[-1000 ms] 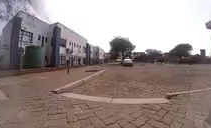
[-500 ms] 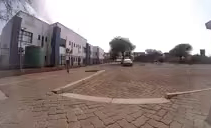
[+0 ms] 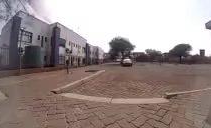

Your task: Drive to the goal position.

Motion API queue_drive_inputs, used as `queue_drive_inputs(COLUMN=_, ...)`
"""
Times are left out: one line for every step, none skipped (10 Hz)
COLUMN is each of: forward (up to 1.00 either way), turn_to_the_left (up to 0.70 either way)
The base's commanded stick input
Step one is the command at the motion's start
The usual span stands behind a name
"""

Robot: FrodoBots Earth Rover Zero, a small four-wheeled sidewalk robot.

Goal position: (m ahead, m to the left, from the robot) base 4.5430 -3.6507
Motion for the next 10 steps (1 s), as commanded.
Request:
queue_drive_inputs(forward=0.69, turn_to_the_left=0.0)
queue_drive_inputs(forward=0.7, turn_to_the_left=0.0)
queue_drive_inputs(forward=0.7, turn_to_the_left=0.0)
queue_drive_inputs(forward=0.7, turn_to_the_left=0.0)
queue_drive_inputs(forward=0.7, turn_to_the_left=0.0)
queue_drive_inputs(forward=0.7, turn_to_the_left=-0.07)
queue_drive_inputs(forward=0.7, turn_to_the_left=-0.19)
queue_drive_inputs(forward=0.7, turn_to_the_left=-0.22)
queue_drive_inputs(forward=0.7, turn_to_the_left=-0.1)
queue_drive_inputs(forward=0.7, turn_to_the_left=0.0)
